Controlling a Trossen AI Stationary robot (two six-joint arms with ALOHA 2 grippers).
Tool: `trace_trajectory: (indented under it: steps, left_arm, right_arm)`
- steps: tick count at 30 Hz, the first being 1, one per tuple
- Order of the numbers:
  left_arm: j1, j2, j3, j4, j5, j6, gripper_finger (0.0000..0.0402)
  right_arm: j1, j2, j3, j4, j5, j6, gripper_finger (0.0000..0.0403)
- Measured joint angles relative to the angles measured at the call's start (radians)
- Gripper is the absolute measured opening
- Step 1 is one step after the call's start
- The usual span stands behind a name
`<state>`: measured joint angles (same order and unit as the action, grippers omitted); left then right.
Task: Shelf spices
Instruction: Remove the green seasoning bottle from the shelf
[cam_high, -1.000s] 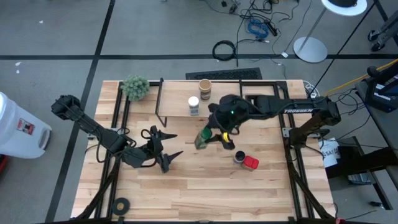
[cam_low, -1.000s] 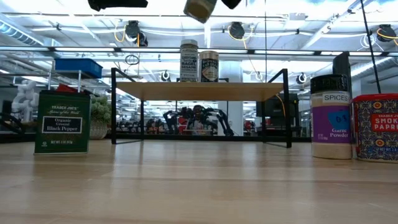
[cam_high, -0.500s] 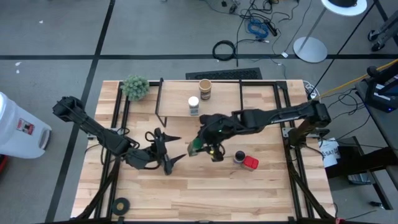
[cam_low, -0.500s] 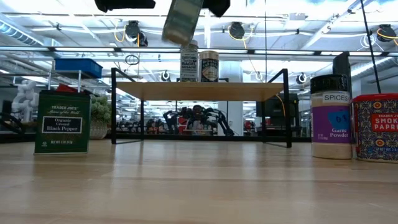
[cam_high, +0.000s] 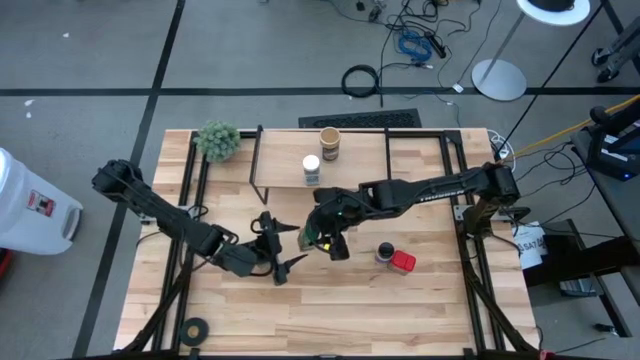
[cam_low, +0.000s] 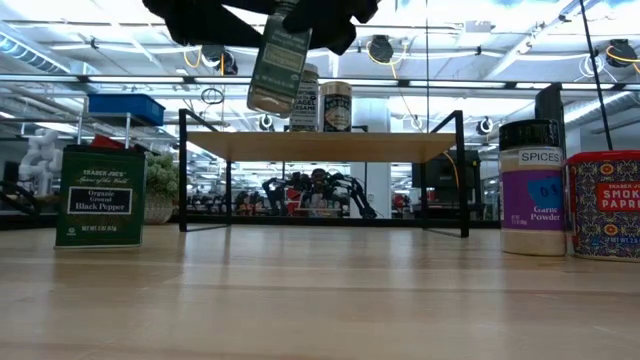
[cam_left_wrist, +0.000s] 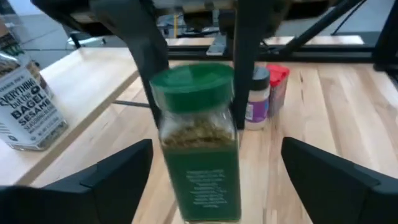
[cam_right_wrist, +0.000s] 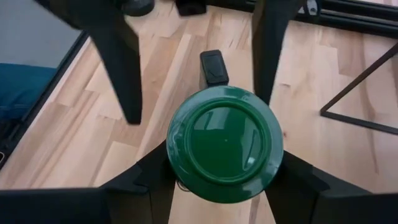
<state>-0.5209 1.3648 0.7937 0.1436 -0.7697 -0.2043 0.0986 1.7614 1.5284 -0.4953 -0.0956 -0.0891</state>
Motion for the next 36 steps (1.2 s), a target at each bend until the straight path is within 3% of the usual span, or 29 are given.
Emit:
trace_trajectory:
  steps: [4, 11, 16, 20, 25, 36]
  left_arm:
    - [0.019, 0.016, 0.0, 0.005, -0.023, 0.0, 0.0397]
    - [0.066, 0.019, 0.0, 0.001, -0.026, -0.077, 0.0396]
    - [0.085, 0.019, 0.0, -0.002, 0.057, -0.079, 0.0396]
    - [0.09, 0.019, 0.0, -0.003, 0.066, -0.079, 0.0392]
    - [0.09, 0.019, 0.0, -0.003, 0.068, -0.075, 0.0356]
    - [0.09, 0.019, 0.0, 0.0, 0.098, -0.069, 0.0232]
  right_arm:
    - [0.001, -0.007, 0.0, 0.0, 0.0, -0.004, 0.0191]
    - [0.0, -0.007, 0.0, -0.003, 0.0, -0.005, 0.0191]
    - [0.001, -0.007, 0.0, -0.001, -0.005, -0.005, 0.0191]
    - [0.001, -0.007, 0.0, -0.001, -0.008, -0.005, 0.0191]
    - [0.001, -0.007, 0.0, -0.002, -0.007, -0.005, 0.0192]
    - [0.0, -0.007, 0.0, 0.0, 0.001, -0.003, 0.0192]
